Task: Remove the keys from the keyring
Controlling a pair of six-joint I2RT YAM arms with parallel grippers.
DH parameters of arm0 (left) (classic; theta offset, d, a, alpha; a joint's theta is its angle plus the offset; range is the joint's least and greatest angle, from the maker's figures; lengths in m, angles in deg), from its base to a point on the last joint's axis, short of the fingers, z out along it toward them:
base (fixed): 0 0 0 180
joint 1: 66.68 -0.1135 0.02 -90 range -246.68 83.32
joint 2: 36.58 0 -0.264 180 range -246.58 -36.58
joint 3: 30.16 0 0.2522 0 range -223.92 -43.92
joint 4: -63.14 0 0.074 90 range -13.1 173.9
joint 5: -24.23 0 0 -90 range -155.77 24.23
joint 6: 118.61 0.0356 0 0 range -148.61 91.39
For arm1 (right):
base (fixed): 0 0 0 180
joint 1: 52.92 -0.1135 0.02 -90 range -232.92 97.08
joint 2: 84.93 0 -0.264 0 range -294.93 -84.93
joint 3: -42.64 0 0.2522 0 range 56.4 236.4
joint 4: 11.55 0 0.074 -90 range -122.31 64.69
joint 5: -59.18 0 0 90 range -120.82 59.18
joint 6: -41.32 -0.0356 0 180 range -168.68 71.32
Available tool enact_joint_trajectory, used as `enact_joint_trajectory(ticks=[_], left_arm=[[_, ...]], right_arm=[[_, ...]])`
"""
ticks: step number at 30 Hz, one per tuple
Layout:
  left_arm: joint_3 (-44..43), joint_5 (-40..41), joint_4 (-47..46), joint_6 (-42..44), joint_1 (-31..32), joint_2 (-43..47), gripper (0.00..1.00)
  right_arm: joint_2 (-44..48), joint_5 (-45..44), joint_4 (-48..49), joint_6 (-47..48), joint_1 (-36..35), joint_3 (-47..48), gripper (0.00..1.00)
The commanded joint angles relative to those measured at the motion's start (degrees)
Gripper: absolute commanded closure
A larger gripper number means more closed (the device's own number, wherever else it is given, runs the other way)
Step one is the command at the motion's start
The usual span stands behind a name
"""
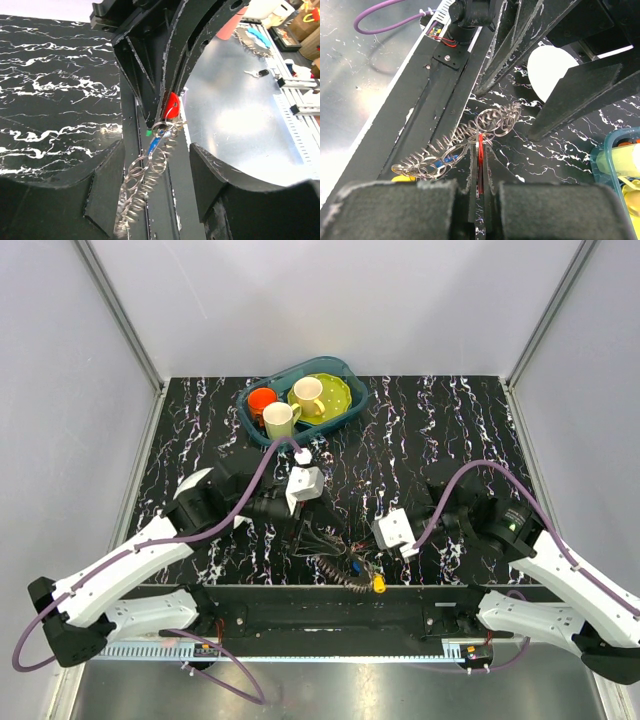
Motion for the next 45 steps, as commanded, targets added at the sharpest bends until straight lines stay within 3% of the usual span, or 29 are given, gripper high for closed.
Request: enact_joint_trajectory(ticks=[1,16,20,29,45], left_arm=[[-0.52,-6.17,-5.02,-2.05,0.22,-1.00,0.43],[0.45,-8.37,-8.89,-5.22,0.66,-4.87,0.43],[1.85,-8.11,-9.41,-5.39,0.75,-4.08,0.43],[3.88,-7.76,-13.45,-7.59,0.75,-2.23,0.46],[6.34,-7.05,-18.64,-11.37,0.75,2.78,0.52]], right_arm=[[1.23,1.79,2.62,2.09,0.05,1.61,1.00],[1.49,0.82,5.51,2.63,0.05,1.00,1.00],[2.81,-3.12,9.81,-1.59,0.05,0.38,1.00],[4.66,-2.78,13.07,-3.18,0.13,-2.52,1.00],[6.24,-2.08,13.78,-1.60,0.13,-4.72,1.00]])
